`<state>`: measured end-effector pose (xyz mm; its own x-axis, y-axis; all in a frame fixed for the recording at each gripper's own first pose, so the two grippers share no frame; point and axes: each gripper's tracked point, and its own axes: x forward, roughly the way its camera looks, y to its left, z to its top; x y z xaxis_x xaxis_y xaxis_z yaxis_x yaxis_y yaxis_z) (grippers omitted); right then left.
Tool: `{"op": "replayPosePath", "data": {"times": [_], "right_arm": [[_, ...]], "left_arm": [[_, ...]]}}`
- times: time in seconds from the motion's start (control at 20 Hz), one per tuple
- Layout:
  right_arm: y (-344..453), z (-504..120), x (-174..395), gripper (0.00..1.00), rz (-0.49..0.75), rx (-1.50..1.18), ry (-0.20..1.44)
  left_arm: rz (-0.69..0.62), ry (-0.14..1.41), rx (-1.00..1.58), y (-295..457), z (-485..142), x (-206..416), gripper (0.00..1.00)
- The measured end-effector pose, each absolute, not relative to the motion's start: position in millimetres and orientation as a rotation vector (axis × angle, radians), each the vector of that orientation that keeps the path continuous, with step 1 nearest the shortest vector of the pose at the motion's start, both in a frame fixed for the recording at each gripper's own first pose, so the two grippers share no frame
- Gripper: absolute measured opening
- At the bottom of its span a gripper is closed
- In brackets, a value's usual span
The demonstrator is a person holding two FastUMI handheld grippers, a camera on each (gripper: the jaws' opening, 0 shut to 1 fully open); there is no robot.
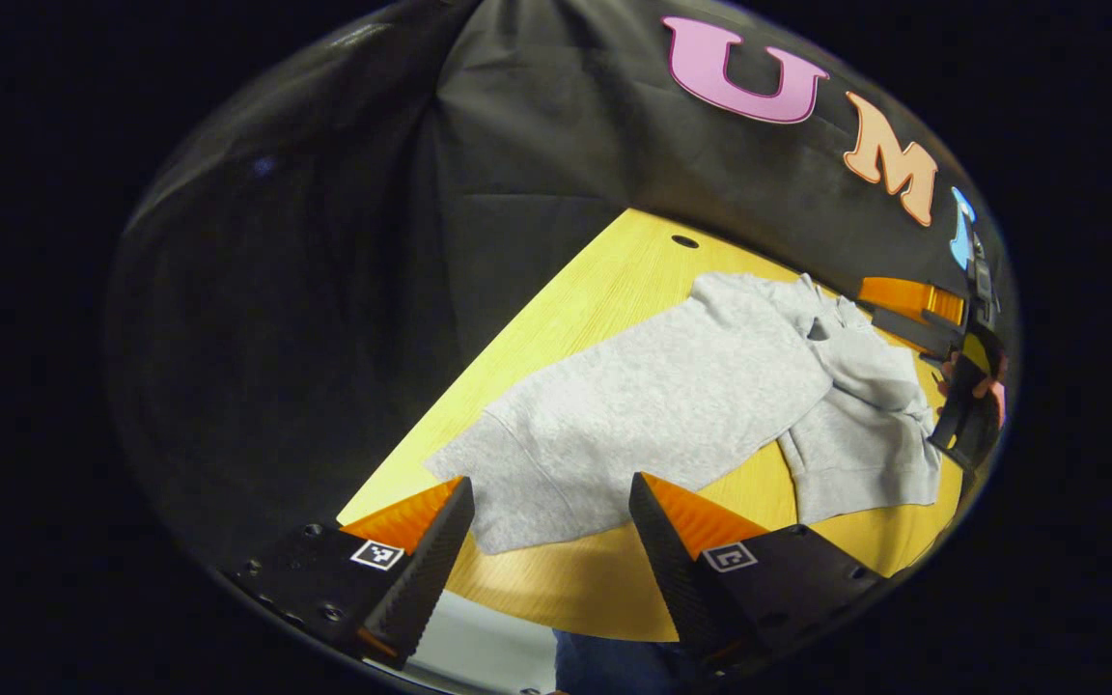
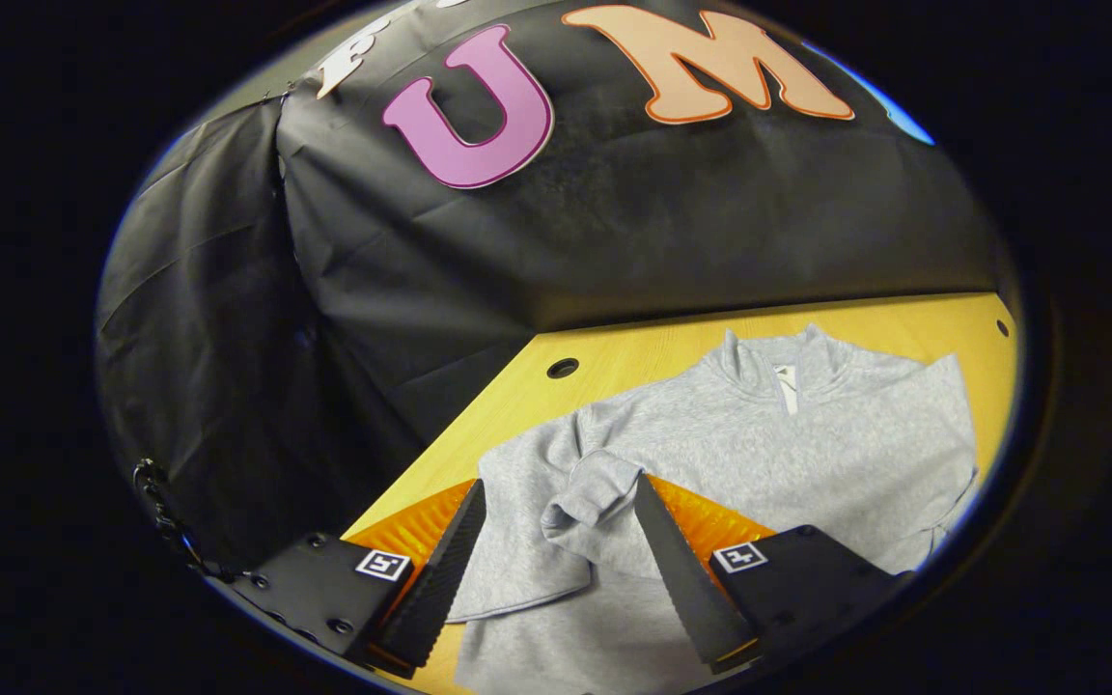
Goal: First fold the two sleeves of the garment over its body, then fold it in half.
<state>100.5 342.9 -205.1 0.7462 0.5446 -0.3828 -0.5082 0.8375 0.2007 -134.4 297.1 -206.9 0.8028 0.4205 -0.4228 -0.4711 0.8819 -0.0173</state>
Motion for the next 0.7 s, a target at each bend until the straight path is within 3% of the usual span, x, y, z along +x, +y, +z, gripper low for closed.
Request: {"op": "replayPosePath", "data": {"times": [0.3, 0.35, 0.45, 0.5, 0.6, 0.7], "right_arm": [[310, -182, 88, 0.98, 0.527, 0.060, 0.408], [302, -178, 87, 0.94, 0.515, 0.054, 0.402], [281, -171, 83, 0.98, 0.484, 0.039, 0.394], [271, -170, 81, 0.94, 0.464, 0.032, 0.393], [249, -163, 73, 0.98, 0.424, 0.023, 0.392], [225, -157, 67, 0.98, 0.380, 0.008, 0.390]], "left_arm": [[0.496, 0.464, -0.115, 304, -223, -137, 0.95], [0.496, 0.472, -0.104, 304, -225, -137, 0.95], [0.504, 0.475, -0.087, 303, -227, -138, 0.94], [0.510, 0.469, -0.078, 305, -227, -139, 0.94], [0.516, 0.461, -0.070, 306, -226, -139, 0.93], [0.509, 0.454, -0.058, 309, -223, -136, 0.85]]}}
